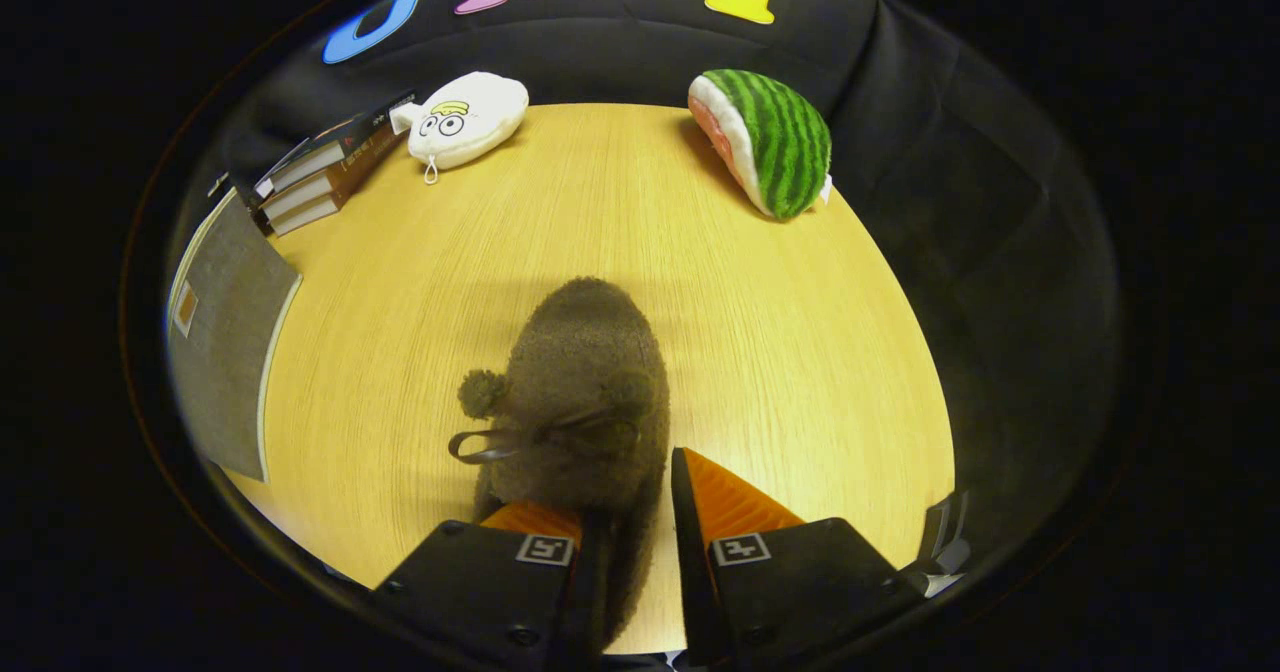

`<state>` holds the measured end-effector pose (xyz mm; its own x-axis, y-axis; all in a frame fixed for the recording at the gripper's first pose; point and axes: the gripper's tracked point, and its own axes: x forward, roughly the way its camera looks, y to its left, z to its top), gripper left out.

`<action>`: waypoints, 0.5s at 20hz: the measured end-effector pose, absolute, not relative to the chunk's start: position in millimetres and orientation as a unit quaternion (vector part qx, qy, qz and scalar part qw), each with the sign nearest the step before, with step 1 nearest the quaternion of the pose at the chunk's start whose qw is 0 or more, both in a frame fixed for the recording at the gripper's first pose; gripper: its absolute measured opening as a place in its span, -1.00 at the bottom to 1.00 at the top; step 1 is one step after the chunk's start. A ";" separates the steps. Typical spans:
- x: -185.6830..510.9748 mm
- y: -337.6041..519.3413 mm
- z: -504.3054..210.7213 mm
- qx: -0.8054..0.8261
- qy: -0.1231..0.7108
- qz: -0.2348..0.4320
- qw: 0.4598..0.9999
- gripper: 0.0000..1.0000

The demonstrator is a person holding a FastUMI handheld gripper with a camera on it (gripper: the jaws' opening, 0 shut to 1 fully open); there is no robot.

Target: Open the storage box then place both shoes into the box .Put the left shoe in first, then the right shoe, with the right side of both shoes facing outward in a uniform manner.

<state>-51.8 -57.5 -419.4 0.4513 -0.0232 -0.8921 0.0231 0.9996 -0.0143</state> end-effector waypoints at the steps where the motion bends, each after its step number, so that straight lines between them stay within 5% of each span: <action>1: -50.2 -62.5 -420.3 -0.010 0.520 -0.023 0.854 -0.52; 3: -51.6 -61.3 -419.8 -0.002 0.520 -0.029 0.853 -0.81; 10: -35.5 -46.0 -334.7 0.048 0.465 -0.036 0.883 -0.86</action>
<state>-35.5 -46.0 -334.7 0.5652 -0.0191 -0.8247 0.1078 0.9929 0.0509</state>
